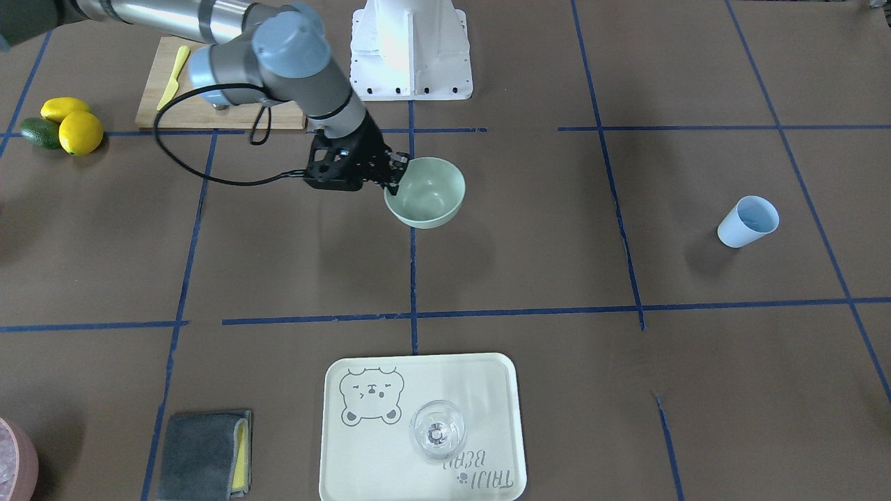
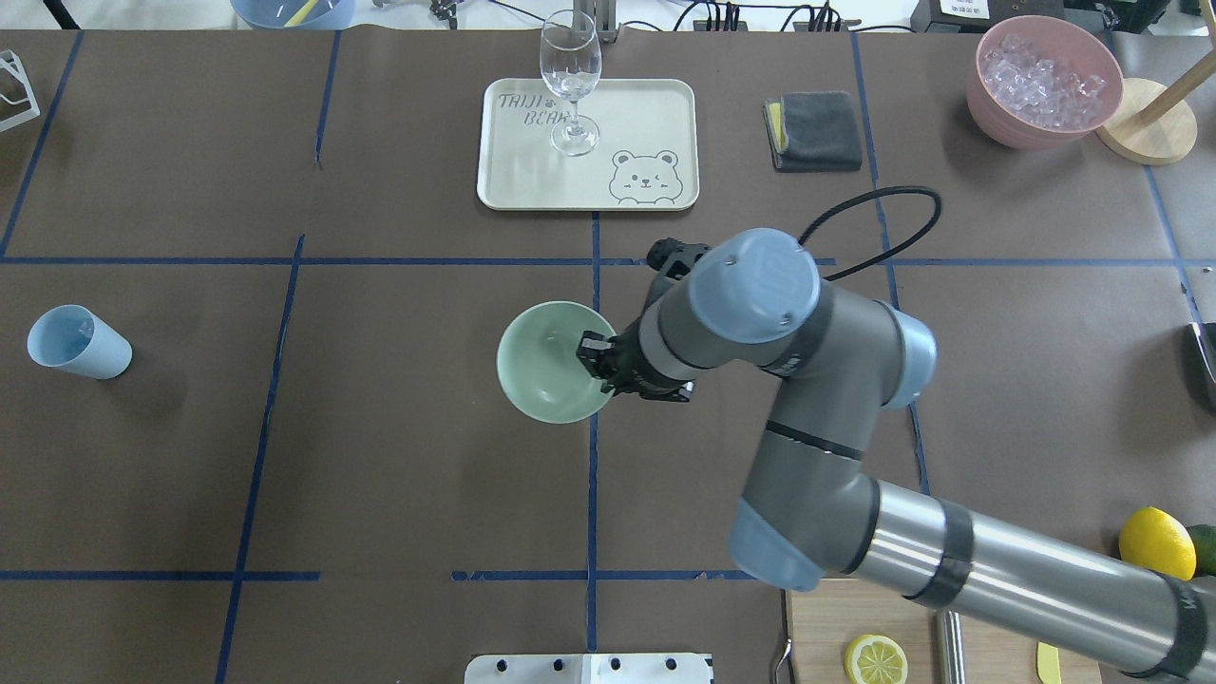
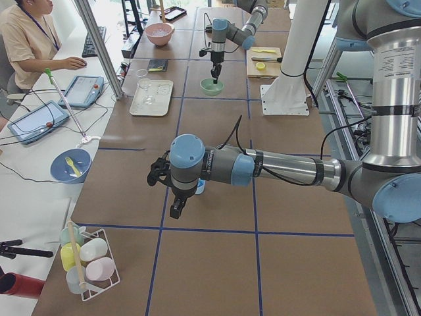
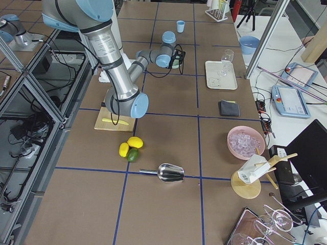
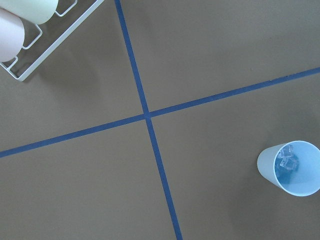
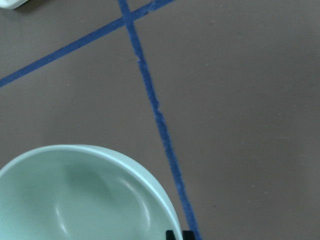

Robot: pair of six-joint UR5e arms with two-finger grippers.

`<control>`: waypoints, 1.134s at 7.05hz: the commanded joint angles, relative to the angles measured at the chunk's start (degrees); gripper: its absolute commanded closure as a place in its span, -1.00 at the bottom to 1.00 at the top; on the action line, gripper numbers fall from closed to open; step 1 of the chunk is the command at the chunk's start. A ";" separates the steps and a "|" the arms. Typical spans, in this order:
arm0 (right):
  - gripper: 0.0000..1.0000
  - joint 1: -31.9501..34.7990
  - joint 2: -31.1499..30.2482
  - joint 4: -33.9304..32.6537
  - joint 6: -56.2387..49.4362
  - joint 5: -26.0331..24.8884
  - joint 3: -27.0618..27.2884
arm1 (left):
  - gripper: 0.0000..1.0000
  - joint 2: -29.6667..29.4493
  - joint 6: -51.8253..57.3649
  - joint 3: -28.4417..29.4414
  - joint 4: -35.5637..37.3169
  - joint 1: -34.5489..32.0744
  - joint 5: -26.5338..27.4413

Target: Pour ice into bowl

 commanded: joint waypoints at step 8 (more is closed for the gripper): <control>-1.00 -0.63 8.63 -1.40 2.80 -2.78 -7.68 | -1.00 0.33 -14.18 0.69 -17.71 8.28 -2.99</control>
